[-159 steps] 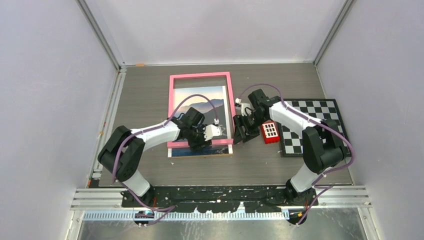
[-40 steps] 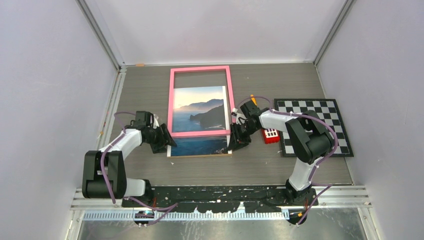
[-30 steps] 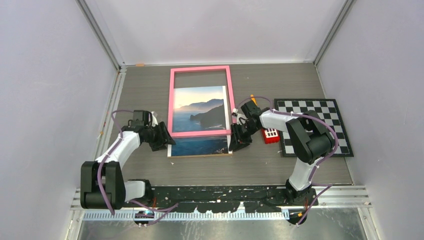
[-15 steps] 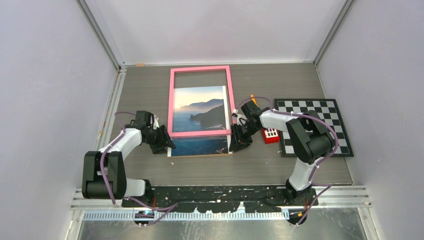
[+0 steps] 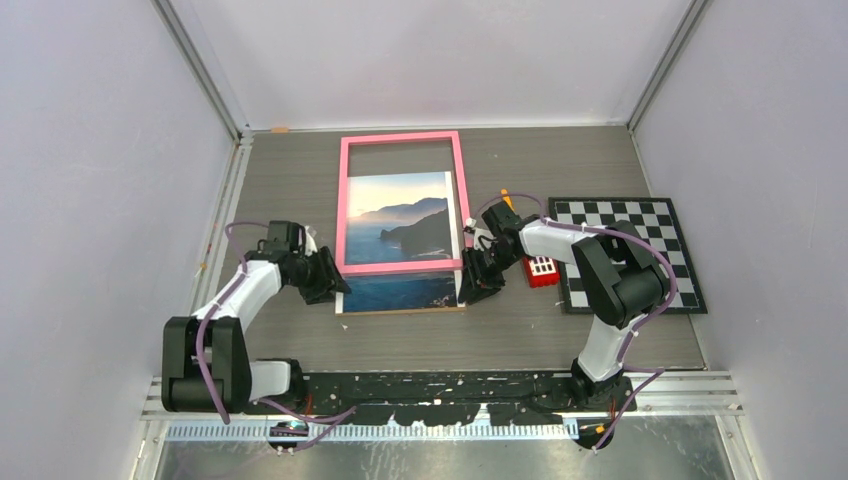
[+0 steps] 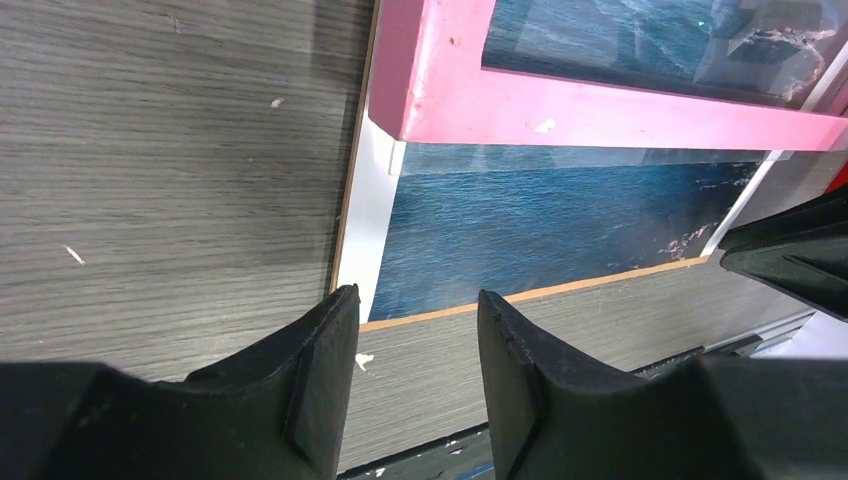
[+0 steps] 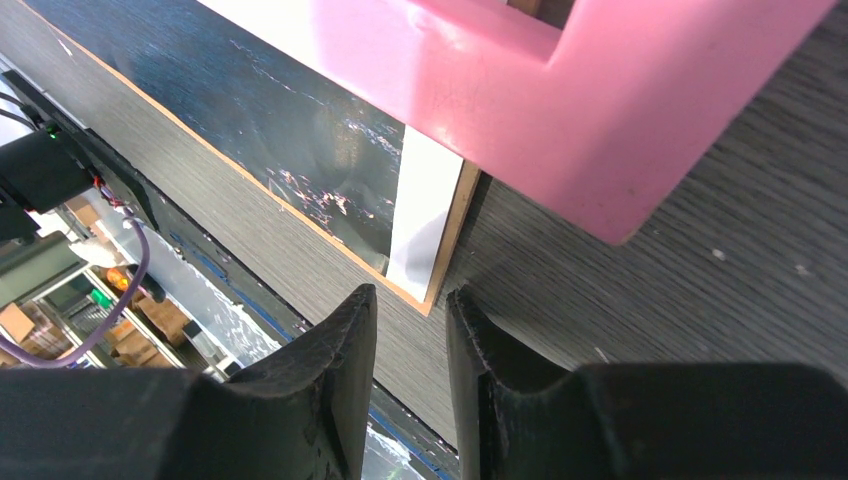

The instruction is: Take the photo out of the frame

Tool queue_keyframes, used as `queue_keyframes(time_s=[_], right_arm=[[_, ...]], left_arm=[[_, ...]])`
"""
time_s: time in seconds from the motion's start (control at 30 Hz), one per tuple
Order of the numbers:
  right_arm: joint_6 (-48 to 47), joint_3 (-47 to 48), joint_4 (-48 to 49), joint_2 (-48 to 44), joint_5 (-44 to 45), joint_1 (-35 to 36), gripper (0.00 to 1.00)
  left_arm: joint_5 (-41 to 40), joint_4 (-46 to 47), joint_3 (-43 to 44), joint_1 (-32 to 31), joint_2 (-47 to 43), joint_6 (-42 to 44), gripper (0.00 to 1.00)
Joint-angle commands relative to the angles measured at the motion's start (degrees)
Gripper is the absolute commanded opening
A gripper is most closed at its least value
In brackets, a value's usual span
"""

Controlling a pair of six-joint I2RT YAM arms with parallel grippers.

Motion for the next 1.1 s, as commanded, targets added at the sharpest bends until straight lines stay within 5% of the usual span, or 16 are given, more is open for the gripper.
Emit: queue_keyframes(time_s=[0.0,1.07], right_arm=[[-0.9,1.1,-0.1,0.5,0.6,-0.2,0.37],[1.5,1.3,3.4,5.8,-2.0,0.9,0.41]], left_arm=[[0.0,0.0,0.9,-0.7,-0.2,0.2,0.48],[1.8,10.6,-4.8,-10.7,9.1,-5.6,0.47]])
